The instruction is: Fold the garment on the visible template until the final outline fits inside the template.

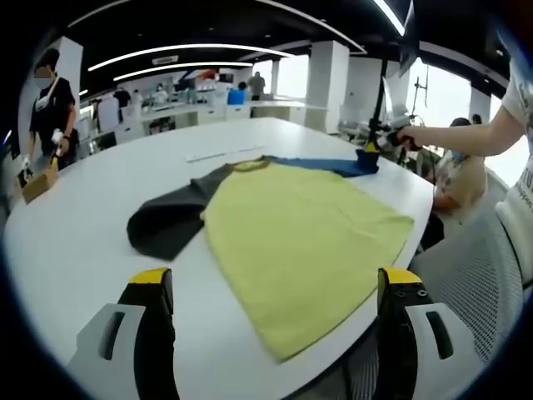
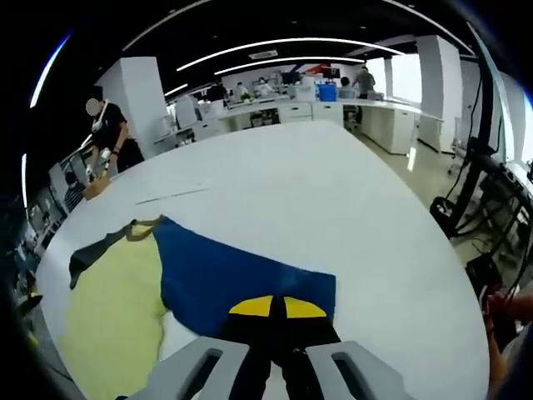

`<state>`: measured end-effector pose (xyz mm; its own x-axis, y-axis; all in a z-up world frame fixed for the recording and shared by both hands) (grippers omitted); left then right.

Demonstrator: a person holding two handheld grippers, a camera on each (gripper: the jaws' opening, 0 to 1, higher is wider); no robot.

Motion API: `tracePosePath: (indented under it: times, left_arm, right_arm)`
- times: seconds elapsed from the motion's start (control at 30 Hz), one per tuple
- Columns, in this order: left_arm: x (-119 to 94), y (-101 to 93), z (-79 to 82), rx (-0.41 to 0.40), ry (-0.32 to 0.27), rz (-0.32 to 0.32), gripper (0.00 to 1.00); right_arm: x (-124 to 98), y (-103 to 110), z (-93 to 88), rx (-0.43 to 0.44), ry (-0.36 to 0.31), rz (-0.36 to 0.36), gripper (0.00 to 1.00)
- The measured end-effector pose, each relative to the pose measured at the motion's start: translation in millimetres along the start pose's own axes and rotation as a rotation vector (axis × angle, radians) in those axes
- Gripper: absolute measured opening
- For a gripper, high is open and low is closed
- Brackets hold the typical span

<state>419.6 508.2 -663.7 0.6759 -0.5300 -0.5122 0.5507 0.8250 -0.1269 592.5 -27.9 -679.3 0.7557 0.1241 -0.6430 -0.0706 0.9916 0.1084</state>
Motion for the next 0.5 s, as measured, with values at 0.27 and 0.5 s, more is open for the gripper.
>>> tracePosePath:
  times: [0.27, 0.5]
  left_arm:
    - [-1.1, -1.2, 0.5, 0.002, 0.0, 0.004, 0.99]
    - [-1.0, -1.5, -0.2, 0.0, 0.0, 0.003, 0.99]
  right_arm:
    - [8.6, 21.3, 8.5, -0.013, -0.002, 0.046, 0.0]
    - [14.2, 42.2, 17.3, -0.019, -0.013, 0.086, 0.0]
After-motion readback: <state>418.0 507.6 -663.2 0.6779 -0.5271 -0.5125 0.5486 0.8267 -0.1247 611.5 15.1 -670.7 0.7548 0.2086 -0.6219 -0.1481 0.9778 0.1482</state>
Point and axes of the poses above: the point that each gripper's makers call its tool centre point, and the gripper's own axes: x roughly forward along the fingers, y roughly to its left, z roughly out of its top, the point moved 7 cm from there along -x, roughly backward along the fingers, and after that the axes turned 4 degrees about -x, right-handed, at the moved point
